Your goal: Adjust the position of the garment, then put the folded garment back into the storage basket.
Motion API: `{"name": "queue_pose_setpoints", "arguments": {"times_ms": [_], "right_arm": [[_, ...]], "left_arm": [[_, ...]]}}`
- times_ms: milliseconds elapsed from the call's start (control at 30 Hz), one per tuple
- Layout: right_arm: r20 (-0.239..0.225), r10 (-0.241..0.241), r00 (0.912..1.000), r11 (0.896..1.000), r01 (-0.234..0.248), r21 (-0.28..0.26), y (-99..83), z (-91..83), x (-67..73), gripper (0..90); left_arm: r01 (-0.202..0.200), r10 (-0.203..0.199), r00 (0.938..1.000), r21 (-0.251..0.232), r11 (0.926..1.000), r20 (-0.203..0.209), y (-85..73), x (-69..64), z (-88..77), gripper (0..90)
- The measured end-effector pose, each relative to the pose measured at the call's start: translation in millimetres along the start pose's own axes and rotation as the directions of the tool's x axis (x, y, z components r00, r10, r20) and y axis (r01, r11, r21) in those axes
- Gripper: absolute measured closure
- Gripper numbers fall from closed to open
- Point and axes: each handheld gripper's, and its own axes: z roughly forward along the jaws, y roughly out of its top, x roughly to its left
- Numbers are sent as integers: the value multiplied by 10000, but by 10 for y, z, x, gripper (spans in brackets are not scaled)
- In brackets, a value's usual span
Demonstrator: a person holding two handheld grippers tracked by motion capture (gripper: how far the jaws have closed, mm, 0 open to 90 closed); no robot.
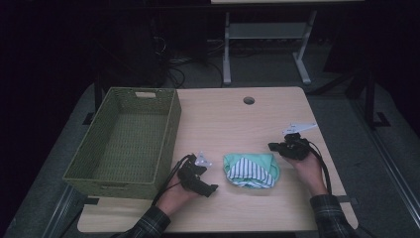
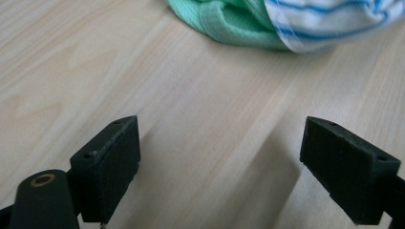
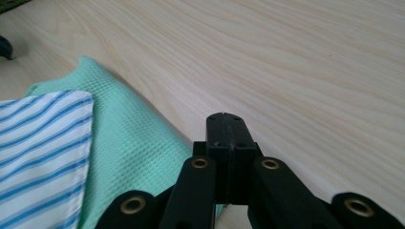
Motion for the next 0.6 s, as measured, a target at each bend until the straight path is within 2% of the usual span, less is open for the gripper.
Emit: {"name": "queue_pose_setpoints", "arguments": {"times_ms": [67,233,300,367,467,600], "right_arm": [[-58,89,9999,9996,-88,257,5,61,-5,899],[-205,81,9998,9988,-72,475,24,211,-36,899],[-251,31,9997,9979,-15,651,27,252,-31,899],[-262,-37,9997,9966,58,817,17,272,-23,899],[-351,37,9994,9959,-5,902,-24,276,-14,899],[-387,-34,9992,9955,71,945,-84,232,25,899]], "left_arm": [[-153,149,9995,-130,9998,-279,-33,-42,8,127],[-191,175,9995,-638,9978,-252,-114,-52,-5,128],[-227,203,9996,-1207,9924,-211,-182,-45,2,128],[-252,231,9996,-1476,9887,-161,-212,-38,7,127],[-290,267,9995,-1741,9843,-156,-221,-39,31,128],[-275,250,9996,-1732,9845,-164,-218,-40,32,128]]}}
